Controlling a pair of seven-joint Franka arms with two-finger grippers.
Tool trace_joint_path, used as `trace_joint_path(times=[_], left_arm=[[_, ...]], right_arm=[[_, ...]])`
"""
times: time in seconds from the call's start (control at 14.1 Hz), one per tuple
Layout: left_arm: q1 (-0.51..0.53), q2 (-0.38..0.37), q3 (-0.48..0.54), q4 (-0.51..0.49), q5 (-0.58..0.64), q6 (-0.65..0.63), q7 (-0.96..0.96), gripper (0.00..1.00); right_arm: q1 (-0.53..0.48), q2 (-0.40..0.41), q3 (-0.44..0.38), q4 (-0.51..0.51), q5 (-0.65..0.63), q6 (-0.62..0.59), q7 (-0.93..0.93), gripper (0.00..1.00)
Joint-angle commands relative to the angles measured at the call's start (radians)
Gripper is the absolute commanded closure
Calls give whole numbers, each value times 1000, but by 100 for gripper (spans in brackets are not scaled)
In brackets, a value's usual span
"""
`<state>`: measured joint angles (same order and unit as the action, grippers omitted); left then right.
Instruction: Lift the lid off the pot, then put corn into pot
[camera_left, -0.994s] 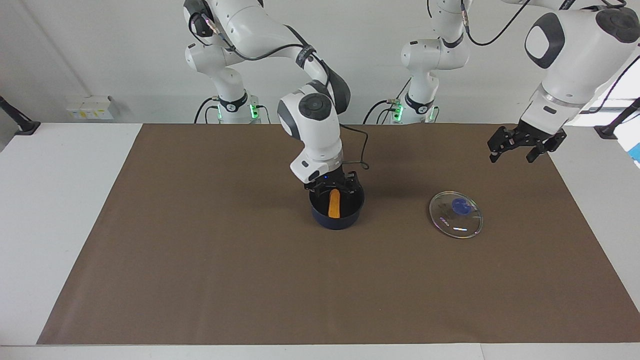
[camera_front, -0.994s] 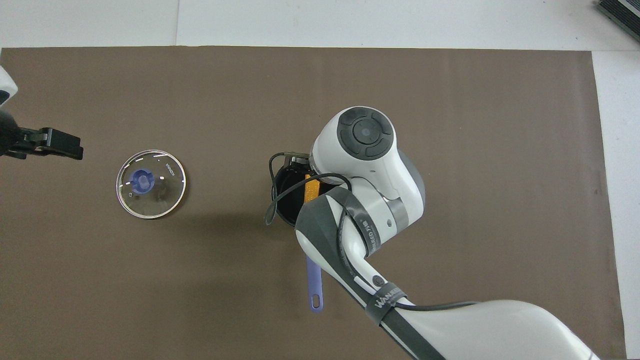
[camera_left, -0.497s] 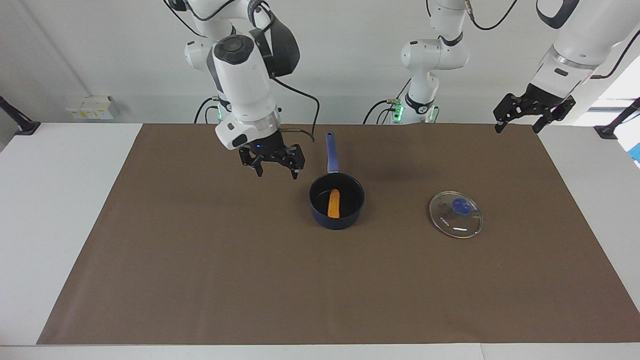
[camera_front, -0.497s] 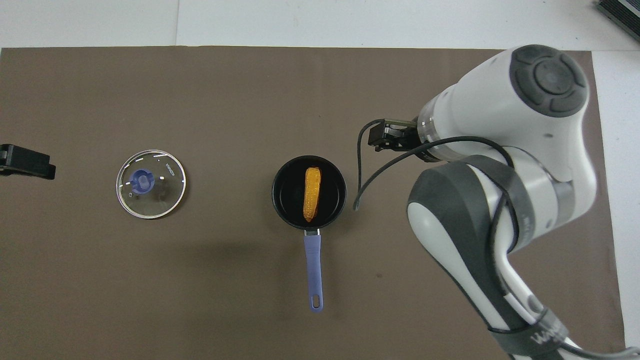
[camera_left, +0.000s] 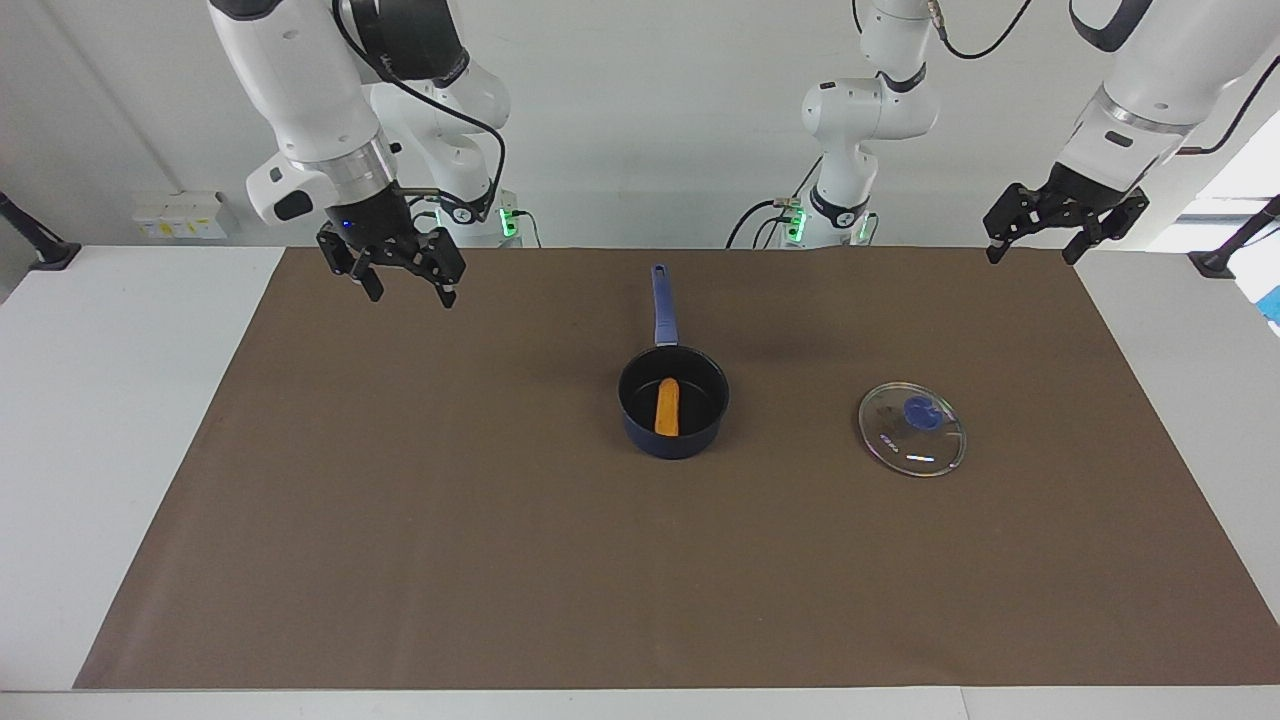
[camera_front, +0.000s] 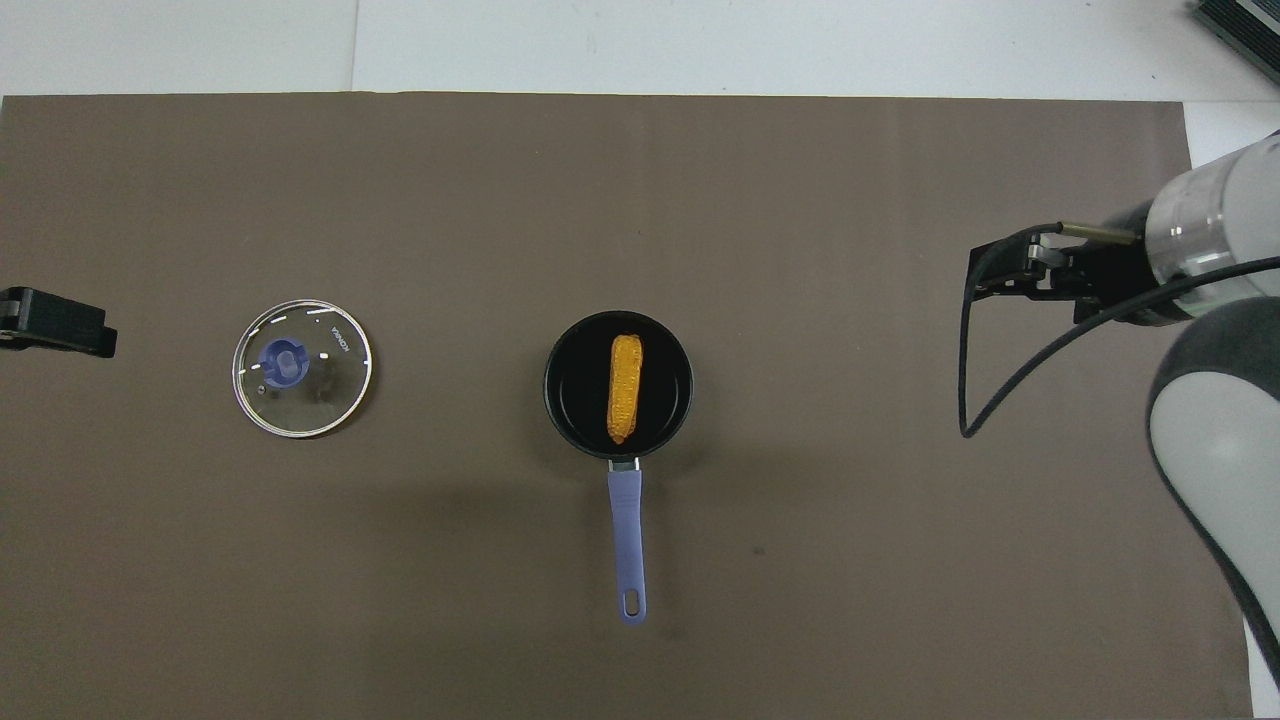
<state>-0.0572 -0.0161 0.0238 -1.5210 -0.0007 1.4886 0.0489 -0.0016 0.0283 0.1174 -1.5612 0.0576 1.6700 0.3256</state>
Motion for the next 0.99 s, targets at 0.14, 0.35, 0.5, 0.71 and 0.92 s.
trace_joint_path(times=[0.14,0.35,0.5,0.71,0.92], left_arm=[[-3,2,1,12,-15,-17,-6,0],[-1,2,1,12,-15,-17,-3,0],[-1,2,1,12,-15,-17,-3,0],[2,2,1,12,-15,-17,0,0],[4,2,1,12,-15,-17,5,0]], right_arm=[[-6,-10,2,101,-12,-119,-7,0],[-6,-47,-56,132,-12,-151,-8,0],[-6,-76,-93,132,-13,-156,-11,0],[-5,-103,-151,122,-22,-194,-75,0],[-11,-111,-147,84,-74,-227,-166,0]])
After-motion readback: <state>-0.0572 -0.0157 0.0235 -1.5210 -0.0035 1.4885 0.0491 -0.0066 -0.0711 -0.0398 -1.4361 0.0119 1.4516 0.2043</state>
